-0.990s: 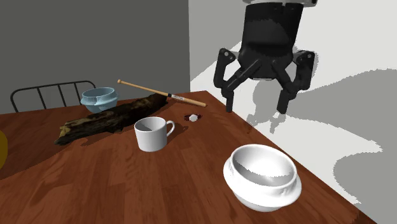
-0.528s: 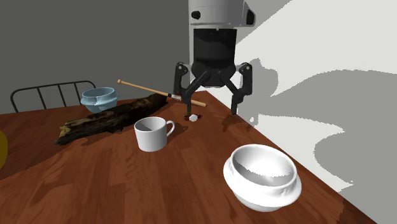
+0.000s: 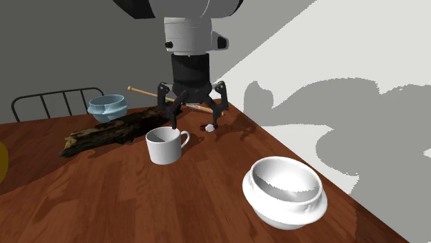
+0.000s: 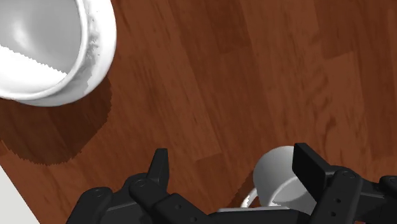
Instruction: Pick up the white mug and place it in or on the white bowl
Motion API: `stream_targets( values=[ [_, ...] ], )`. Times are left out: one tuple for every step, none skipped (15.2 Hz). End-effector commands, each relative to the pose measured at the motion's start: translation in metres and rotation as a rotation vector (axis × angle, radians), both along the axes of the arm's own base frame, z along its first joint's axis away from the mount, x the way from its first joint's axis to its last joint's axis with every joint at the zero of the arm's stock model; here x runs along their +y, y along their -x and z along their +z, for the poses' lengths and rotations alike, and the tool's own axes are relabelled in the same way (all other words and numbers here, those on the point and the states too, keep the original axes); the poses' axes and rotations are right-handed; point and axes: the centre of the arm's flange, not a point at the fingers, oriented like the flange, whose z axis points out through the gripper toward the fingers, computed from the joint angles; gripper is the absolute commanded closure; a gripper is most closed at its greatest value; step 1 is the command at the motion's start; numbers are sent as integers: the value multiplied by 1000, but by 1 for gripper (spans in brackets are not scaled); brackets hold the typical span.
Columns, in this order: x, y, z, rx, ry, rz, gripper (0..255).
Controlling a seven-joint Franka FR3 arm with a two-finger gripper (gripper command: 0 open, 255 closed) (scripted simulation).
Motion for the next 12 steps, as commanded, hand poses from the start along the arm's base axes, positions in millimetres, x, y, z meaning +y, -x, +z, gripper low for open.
stream_targets(
  values=[
    [19,-19,-8,1,4,6,0],
    [28,-28,-12,2,6,10,0],
    [37,-37,-17,3,9,13,0],
    [45,-46,-22,4,11,16,0],
    [54,-55,-27,5,13,20,0],
    [63,-64,-31,5,15,23,0],
    [72,-73,-36,6,18,26,0],
    [81,-82,-41,7,20,30,0],
    [90,-91,-46,8,22,33,0],
    [99,-100,-51,8,25,36,0],
    [108,-108,-56,9,27,40,0],
    [117,-117,-61,10,29,43,0]
  ],
)
